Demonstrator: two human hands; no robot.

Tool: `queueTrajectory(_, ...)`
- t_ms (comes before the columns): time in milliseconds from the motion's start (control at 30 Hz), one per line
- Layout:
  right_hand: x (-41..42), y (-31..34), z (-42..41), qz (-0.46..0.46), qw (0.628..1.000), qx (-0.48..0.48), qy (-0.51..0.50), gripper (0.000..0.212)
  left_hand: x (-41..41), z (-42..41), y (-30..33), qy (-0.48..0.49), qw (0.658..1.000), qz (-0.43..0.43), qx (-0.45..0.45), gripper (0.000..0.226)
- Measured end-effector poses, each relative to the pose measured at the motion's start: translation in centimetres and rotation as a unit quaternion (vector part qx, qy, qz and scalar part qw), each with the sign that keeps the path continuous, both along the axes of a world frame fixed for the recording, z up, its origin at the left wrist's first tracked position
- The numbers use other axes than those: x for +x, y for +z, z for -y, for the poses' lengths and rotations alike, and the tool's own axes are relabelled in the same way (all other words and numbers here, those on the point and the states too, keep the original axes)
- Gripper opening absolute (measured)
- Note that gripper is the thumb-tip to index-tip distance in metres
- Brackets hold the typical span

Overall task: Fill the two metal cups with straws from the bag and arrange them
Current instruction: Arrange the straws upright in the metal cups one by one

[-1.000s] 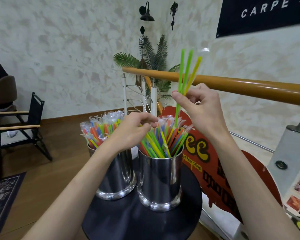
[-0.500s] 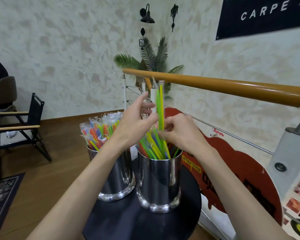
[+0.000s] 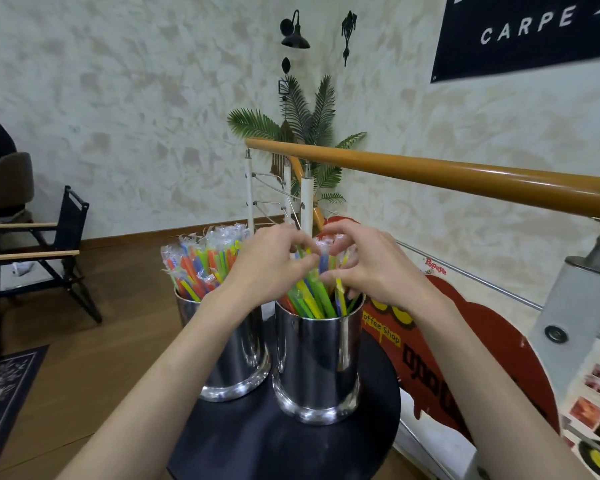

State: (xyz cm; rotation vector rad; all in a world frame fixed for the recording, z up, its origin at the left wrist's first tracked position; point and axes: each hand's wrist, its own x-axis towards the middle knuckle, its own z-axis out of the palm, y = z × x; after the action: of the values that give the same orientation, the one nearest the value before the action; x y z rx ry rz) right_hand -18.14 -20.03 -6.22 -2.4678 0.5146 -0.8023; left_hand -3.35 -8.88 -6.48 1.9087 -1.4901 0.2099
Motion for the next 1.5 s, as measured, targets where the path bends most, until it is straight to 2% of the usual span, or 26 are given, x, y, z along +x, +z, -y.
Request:
queueTrajectory(67, -0.4, 0.0, 0.1, 0.041, 0.999, -0.033, -0.009, 0.068, -0.2, -0.3, 0.0, -0.002, 0.998, 0.029, 0.059, 0.016)
queueTrajectory(167, -1.4, 0.1, 0.5, 0.112, 0.991, -0.051, -0.043, 0.049, -0.3, -0.5, -0.1, -0.001, 0.993, 0.054, 0.108, 0.022)
queueTrajectory(267, -2.4, 0.4, 0.9, 0.17, 0.982, -0.036, -0.079, 0.023, -0.3, -0.7, 0.0, -0.02, 0.992, 0.062, 0.109, 0.025)
queueTrajectory(367, -3.0, 0.0, 1.9, 0.177, 0.977, -0.017, -0.119, 0.012, -0.5, -1.1, 0.2, -0.035, 0.995, 0.049, 0.075, 0.037)
queueTrajectory(467, -3.2, -0.9, 3.2, 0.158, 0.977, 0.019, -0.139, 0.016, -0.8, -1.4, 0.5, -0.047, 0.998, 0.034, 0.02, 0.048)
queueTrajectory(600, -3.0, -2.2, 3.9, 0.095, 0.987, 0.067, -0.115, 0.018, -1.1, -1.6, 0.8, -0.05, 0.998, 0.022, -0.027, 0.054)
queueTrajectory(733, -2.8, -2.8, 4.0, 0.061, 0.99, 0.112, -0.063, 0.023, -2.1, -1.6, 0.7, -0.046, 0.999, -0.012, -0.024, 0.062)
queueTrajectory(800, -2.7, -3.0, 4.0, 0.05, 0.99, 0.122, -0.041, 0.029, -3.0, -1.5, 0.1, -0.034, 0.999, 0.026, 0.01, 0.074)
queueTrajectory(867, -2.7, -3.1, 3.9, 0.041, 0.99, 0.132, -0.013, 0.03, -3.5, -1.0, -0.7, -0.005, 0.992, 0.115, 0.045, 0.081)
queueTrajectory(967, -2.6, -3.6, 3.8, 0.02, 0.991, 0.131, 0.016, 0.034, -3.0, -0.1, -1.6, 0.045, 0.979, 0.193, 0.053, 0.073)
queueTrajectory(1067, -2.6, -4.1, 4.0, 0.002, 0.995, 0.102, 0.018, 0.032, -1.9, 0.0, -1.7, 0.064, 0.977, 0.203, 0.007, 0.064)
queueTrajectory(1167, -2.7, -4.0, 4.1, 0.002, 0.994, 0.105, 0.023, 0.031, -1.4, -0.1, -1.7, 0.065, 0.971, 0.228, -0.011, 0.064)
queueTrajectory(1367, -3.3, -3.4, 4.2, -0.016, 0.992, 0.12, 0.031, 0.036, -1.0, -0.1, -1.6, 0.02, 0.977, 0.207, 0.039, 0.047)
queueTrajectory(1500, -3.9, -2.8, 4.4, -0.049, 0.988, 0.13, 0.064, 0.035, -0.7, -0.1, -1.8, 0.0, 0.98, 0.192, 0.056, 0.044)
